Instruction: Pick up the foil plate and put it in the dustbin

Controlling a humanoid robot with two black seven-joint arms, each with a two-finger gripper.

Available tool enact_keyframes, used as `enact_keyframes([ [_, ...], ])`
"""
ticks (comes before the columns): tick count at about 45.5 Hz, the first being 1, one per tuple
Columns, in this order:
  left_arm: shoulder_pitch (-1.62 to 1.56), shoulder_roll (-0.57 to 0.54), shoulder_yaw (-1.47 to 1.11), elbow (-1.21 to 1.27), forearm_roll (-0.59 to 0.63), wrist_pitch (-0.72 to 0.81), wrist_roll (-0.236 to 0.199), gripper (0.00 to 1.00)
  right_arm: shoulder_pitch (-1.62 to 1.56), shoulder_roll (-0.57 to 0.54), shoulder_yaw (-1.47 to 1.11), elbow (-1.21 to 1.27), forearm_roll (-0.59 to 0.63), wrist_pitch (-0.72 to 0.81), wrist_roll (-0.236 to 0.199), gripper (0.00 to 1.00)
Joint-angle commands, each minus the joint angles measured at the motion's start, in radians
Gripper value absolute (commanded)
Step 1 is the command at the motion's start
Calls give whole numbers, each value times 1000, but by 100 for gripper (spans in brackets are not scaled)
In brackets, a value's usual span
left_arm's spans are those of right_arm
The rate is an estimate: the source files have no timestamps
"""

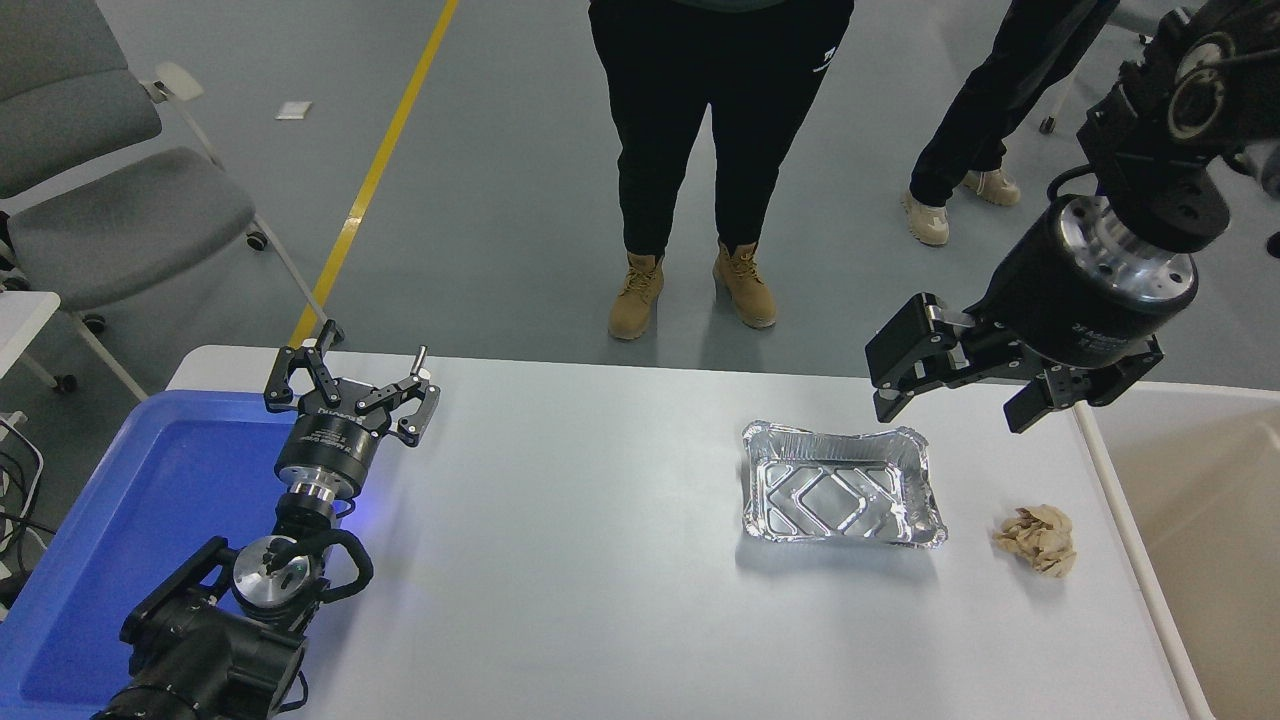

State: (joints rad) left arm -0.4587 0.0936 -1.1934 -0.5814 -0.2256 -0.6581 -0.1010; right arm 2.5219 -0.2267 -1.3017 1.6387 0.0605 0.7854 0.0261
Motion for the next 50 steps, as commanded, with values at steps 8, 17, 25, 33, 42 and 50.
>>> enact_keyframes([
  [8,0,0,-2,0,0,-1,0,99,-2,-5,2,-3,-8,0,0,100],
  [17,0,0,-2,0,-1,0,0,99,-8,-5,2,-3,-13,0,0,100],
  [25,0,0,-2,0,0,0,0,99,-60,-13,4,-48,-37,0,0,100],
  [33,0,0,-2,0,0,-2,0,99,-158,-54,12,-125,-80,0,0,100],
  [42,0,0,-2,0,0,0,0,99,-313,-63,19,-207,-143,-104,1,100],
  [50,0,0,-2,0,0,0,0,99,-459,-65,73,-258,-202,-221,0,100],
])
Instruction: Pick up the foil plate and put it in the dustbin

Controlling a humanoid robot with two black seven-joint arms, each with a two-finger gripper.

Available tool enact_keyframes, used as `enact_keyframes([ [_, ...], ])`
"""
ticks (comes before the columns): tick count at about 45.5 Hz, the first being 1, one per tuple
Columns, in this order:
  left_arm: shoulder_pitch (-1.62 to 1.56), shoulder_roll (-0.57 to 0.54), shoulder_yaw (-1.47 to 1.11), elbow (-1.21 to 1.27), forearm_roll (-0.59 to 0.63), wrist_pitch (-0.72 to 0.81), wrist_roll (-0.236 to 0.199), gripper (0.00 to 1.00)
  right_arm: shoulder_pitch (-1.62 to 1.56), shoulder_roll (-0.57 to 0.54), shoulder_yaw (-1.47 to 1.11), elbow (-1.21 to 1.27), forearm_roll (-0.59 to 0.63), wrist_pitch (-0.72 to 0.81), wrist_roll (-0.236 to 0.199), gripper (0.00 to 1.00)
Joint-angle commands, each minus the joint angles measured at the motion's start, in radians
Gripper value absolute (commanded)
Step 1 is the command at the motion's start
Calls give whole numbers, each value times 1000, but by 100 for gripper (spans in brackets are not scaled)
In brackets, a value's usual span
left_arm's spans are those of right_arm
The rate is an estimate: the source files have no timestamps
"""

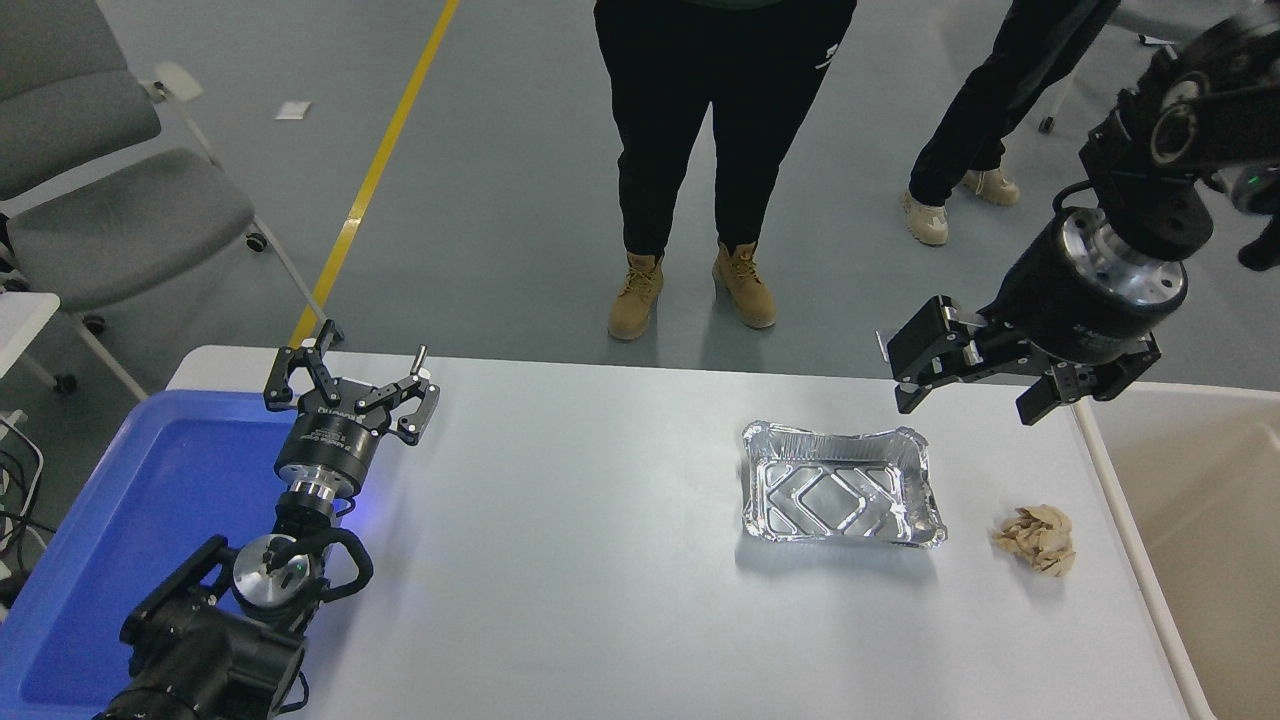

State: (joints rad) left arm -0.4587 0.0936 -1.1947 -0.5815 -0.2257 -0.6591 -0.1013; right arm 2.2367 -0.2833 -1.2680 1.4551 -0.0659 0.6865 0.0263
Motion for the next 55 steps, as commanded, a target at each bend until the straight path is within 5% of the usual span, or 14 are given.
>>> enact_keyframes([
  [1,0,0,0,0,0,0,0,99,-187,-7,41,-84,-89,-140,-2,100],
  [8,0,0,1,0,0,0,0,99,-339,0,81,-193,-179,-275,-11,100],
  [55,0,0,1,0,0,-1,2,99,-920,113,211,-648,-295,-524,-11,100],
])
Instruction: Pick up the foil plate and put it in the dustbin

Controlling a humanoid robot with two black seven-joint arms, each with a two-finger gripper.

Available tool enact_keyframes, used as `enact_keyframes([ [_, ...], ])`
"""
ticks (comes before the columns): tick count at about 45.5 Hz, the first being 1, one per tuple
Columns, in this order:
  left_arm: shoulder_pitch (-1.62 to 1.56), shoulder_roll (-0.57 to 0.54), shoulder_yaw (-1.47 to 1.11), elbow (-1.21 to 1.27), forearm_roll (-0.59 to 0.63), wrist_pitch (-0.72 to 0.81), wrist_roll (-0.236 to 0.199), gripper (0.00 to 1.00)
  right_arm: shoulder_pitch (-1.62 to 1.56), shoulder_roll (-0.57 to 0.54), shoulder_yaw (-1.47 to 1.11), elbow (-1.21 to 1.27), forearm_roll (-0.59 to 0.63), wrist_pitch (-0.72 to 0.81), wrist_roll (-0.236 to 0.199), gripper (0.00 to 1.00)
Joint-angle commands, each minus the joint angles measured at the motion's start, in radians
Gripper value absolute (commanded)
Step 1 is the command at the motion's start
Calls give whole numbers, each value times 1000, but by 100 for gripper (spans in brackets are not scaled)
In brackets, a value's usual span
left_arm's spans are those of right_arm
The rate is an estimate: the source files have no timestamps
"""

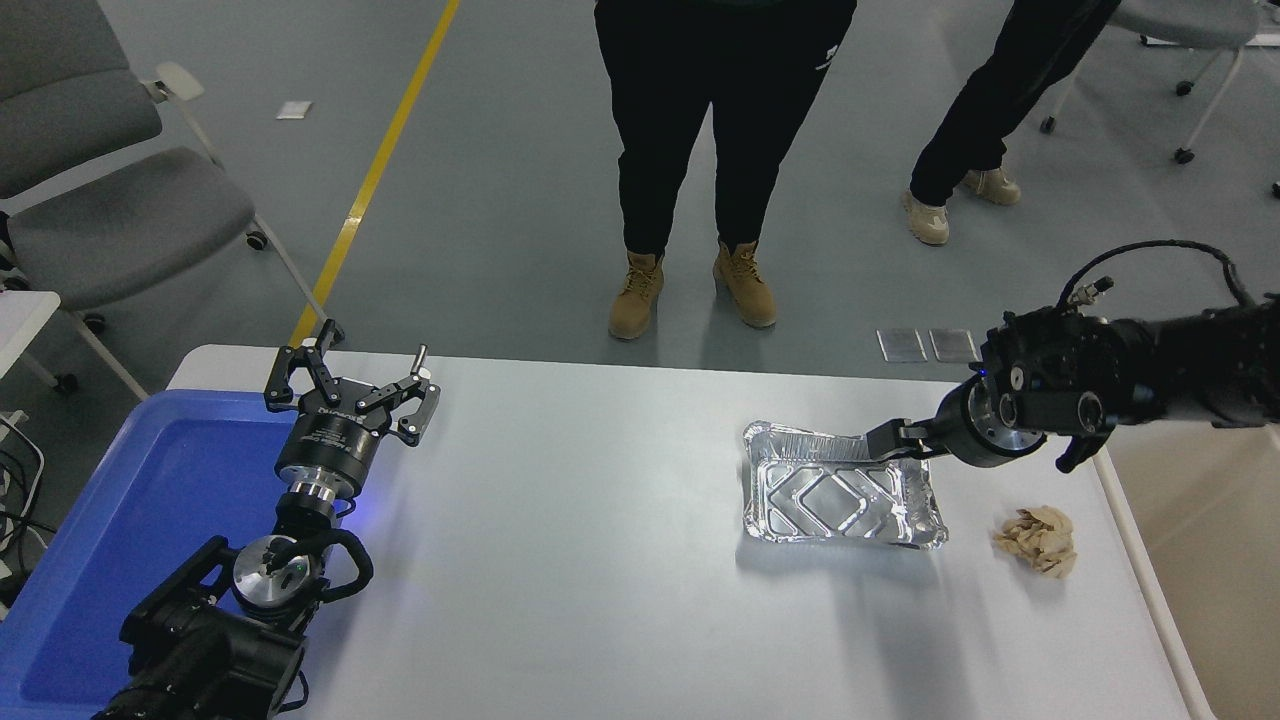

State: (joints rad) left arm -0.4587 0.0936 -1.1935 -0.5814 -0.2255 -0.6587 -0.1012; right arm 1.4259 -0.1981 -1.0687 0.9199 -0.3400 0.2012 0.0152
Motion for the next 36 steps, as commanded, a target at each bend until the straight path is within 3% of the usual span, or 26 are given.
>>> enact_keyframes([
  [1,0,0,0,0,0,-1,0,99,-114,29,12,-122,-25,-39,0,100],
  [36,0,0,0,0,0,1,0,99,-272,77,39,-293,-91,-75,-4,98],
])
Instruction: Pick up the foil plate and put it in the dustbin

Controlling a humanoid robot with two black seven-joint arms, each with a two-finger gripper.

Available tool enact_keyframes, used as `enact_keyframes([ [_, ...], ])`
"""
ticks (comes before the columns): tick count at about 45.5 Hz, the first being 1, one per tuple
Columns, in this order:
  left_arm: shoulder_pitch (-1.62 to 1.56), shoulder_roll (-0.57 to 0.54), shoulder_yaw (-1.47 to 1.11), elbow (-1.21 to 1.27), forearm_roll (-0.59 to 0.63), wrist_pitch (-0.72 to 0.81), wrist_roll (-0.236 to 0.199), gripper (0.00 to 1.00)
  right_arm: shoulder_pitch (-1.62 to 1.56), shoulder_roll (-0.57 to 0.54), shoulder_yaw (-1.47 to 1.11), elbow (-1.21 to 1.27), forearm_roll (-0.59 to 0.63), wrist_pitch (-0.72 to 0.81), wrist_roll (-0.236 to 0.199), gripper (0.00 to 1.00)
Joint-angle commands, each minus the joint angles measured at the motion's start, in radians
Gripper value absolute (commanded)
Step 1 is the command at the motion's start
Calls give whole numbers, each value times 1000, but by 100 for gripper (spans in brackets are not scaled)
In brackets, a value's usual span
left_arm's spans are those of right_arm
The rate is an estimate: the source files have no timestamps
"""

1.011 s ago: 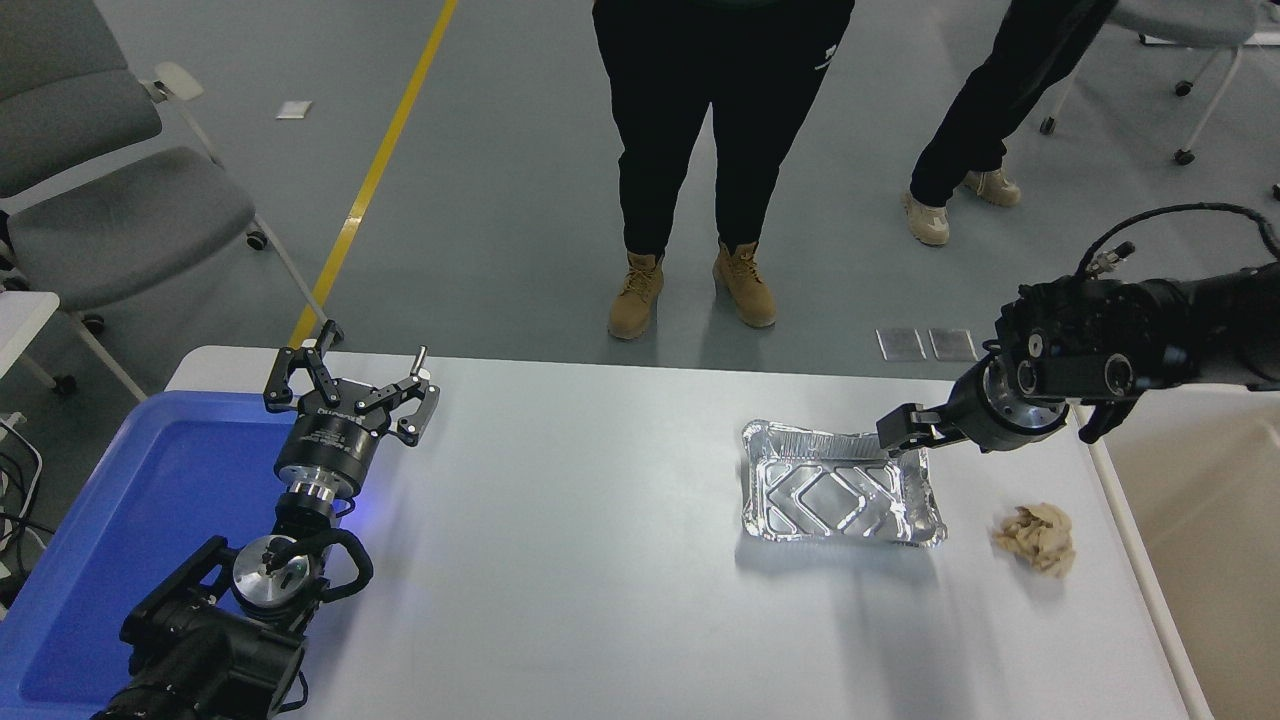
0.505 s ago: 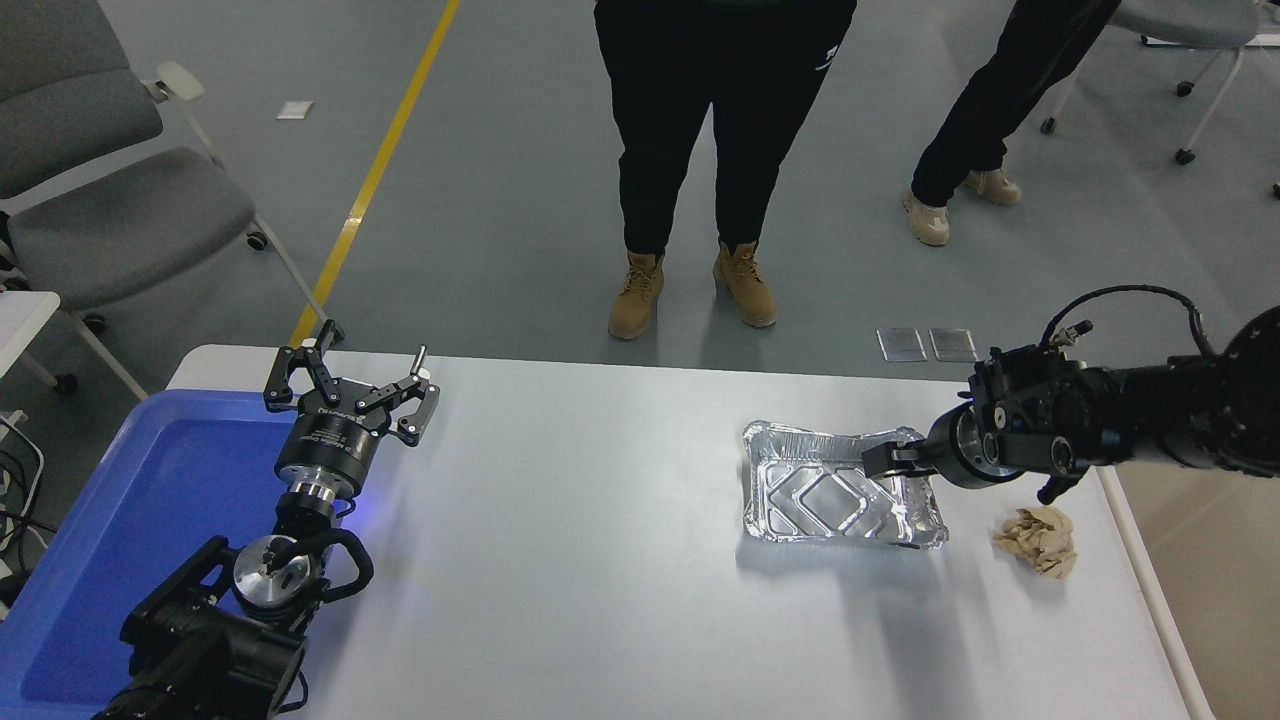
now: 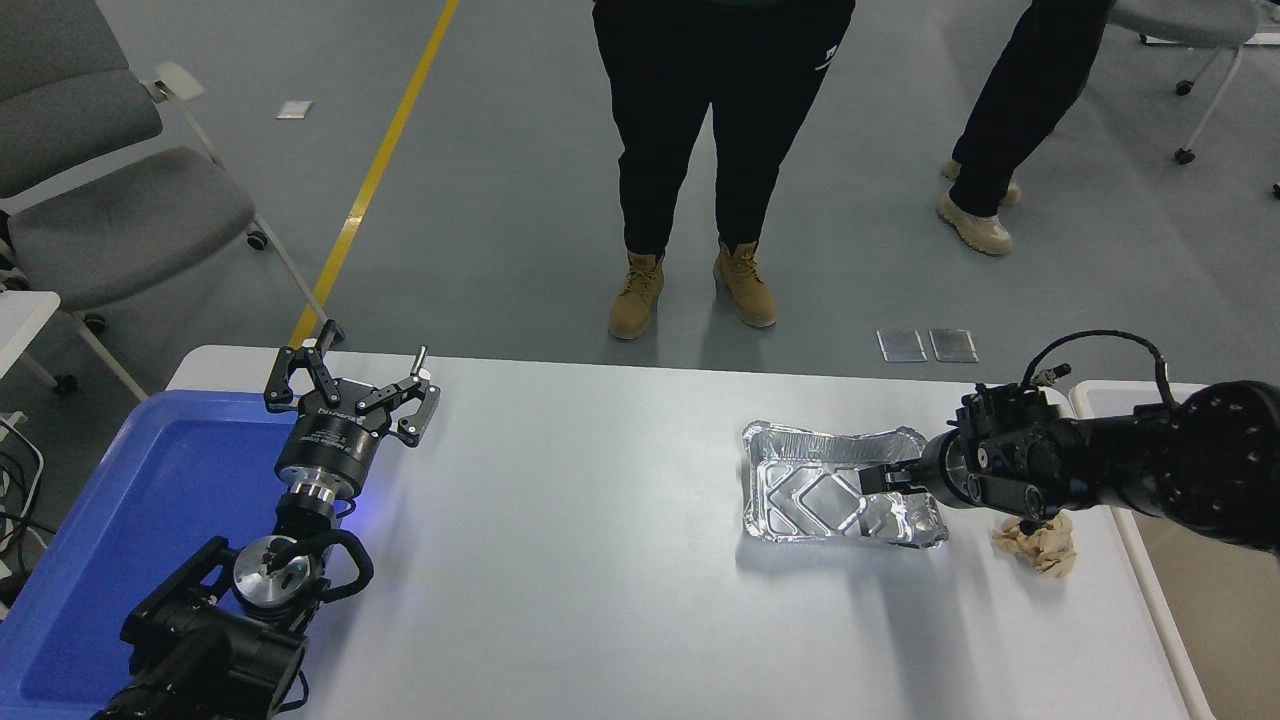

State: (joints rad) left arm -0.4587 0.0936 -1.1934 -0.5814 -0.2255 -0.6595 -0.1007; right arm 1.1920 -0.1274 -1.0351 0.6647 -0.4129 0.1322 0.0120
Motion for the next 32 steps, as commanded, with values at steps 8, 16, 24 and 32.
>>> enact_keyframes([
  [8,0,0,0,0,0,1,0,99,-51,6,6,-51,-18,-6,-1,86],
  [16,0,0,0,0,0,1,0,99,-55,5,4,-53,-24,-6,-3,57],
  [24,0,0,0,0,0,0,0,99,-63,5,7,-59,-60,-13,-1,48],
  [32,0,0,0,0,0,1,0,99,-65,5,6,-63,-63,-25,-1,33],
])
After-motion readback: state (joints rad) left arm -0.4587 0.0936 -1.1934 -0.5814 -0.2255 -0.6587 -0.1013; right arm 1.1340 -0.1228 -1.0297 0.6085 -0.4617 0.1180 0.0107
